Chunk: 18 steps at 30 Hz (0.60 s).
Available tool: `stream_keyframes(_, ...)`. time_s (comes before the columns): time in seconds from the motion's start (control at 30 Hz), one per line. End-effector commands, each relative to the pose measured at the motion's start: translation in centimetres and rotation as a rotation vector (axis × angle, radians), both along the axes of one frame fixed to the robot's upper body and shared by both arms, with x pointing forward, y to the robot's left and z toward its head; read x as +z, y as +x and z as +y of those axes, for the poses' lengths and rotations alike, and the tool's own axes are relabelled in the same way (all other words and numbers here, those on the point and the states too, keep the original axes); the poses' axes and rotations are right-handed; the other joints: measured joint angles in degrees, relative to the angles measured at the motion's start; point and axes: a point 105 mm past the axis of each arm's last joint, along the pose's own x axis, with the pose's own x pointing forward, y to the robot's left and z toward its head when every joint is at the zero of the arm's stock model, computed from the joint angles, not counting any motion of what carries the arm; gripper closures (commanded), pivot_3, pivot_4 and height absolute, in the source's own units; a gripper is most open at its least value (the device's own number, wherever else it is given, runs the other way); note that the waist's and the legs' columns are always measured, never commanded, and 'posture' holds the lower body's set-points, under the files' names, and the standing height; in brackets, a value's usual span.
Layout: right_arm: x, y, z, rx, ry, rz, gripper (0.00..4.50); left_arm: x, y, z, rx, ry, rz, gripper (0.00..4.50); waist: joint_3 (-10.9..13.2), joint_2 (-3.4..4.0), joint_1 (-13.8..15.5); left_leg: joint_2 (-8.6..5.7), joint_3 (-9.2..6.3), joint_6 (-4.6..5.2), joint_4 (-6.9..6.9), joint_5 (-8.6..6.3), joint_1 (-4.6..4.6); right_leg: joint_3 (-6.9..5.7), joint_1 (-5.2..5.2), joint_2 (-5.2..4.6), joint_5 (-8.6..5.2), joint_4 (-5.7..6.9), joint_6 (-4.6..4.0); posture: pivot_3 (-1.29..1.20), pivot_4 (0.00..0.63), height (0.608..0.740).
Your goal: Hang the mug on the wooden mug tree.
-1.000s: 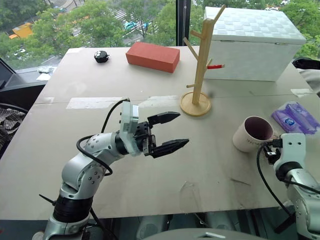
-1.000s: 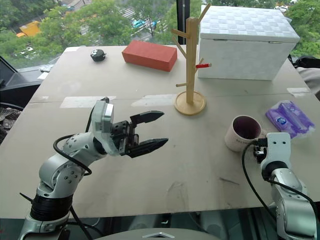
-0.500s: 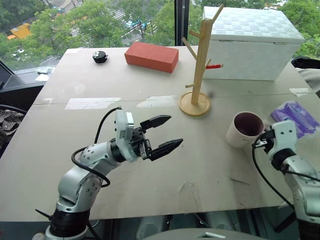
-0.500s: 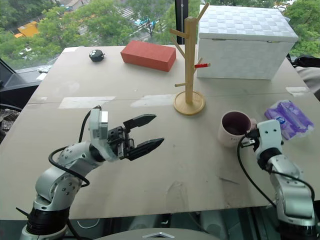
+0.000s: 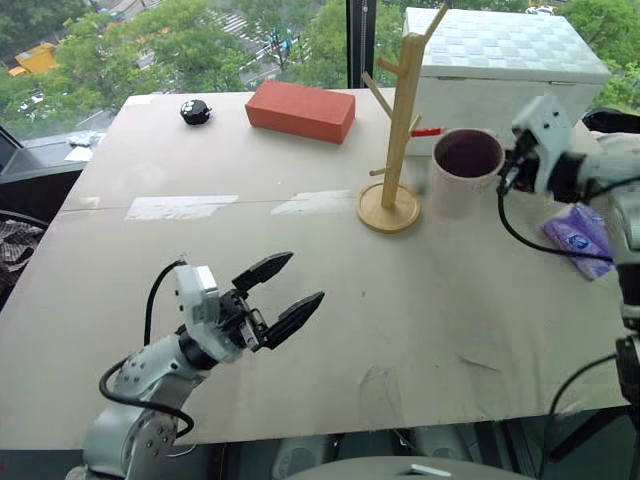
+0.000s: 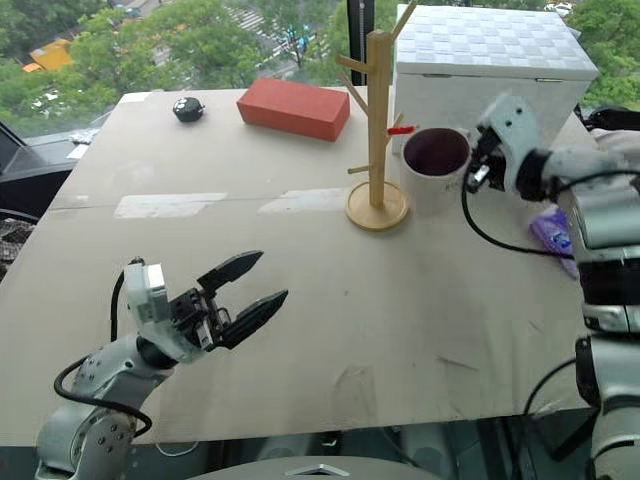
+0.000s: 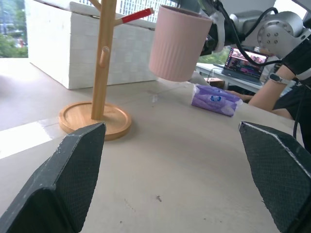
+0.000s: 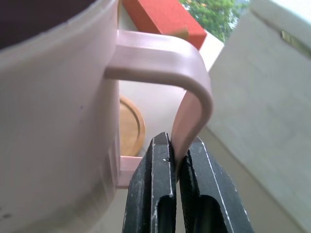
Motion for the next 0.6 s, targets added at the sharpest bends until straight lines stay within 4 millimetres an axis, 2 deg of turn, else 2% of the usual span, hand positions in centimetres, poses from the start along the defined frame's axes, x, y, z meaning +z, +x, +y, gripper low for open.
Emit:
stream_keyframes(0.03,1.8,0.2,1.2,0.046,-0.026,-0.034,4.45,1.5,-0.7,0.2,0.061,-0.001,-0.097,0.0,0.0,0.0,0.4,0.0,-0.02,-0.01,-0.01,0.0,-0.02,-0.02,0.0,-0.01,0.0,-0.03,0.0,0.0,0.15,0.74)
stream_keyframes(0.23,2.6,1.4,2.7,0.066,-0.076,-0.035,4.45,2.5,-1.3,0.8,0.112,-0.057,-0.169,0.0,0.0,0.0,0.8,-0.02,-0.01,-0.01,-0.01,0.0,-0.06,0.01,-0.05,-0.04,-0.03,-0.05,-0.09,0.0,0.15,0.74)
stream_keyframes(0.43,1.2,3.5,3.8,0.044,-0.116,0.012,4.45,3.4,-2.0,0.7,0.068,-0.071,-0.199,0.0,0.0,0.0,0.6,-0.02,0.0,-0.01,-0.02,0.0,-0.05,0.01,-0.08,-0.02,-0.02,-0.02,-0.1,0.0,0.15,0.74)
stream_keyframes(0.53,0.3,4.4,3.9,0.039,-0.116,0.037,3.53,3.9,-2.6,0.4,0.017,-0.088,-0.207,0.0,0.0,0.01,0.4,-0.02,0.0,-0.02,-0.02,0.0,-0.04,0.03,-0.1,0.01,-0.01,0.0,-0.1,0.0,0.15,0.74)
stream_keyframes(0.6,0.0,4.7,3.1,0.013,-0.112,0.032,2.65,4.1,-2.8,0.2,-0.007,-0.085,-0.201,0.0,0.0,0.01,0.7,-0.02,0.0,-0.03,-0.04,0.01,-0.06,0.02,-0.11,0.01,0.01,0.0,-0.08,0.0,0.15,0.74)
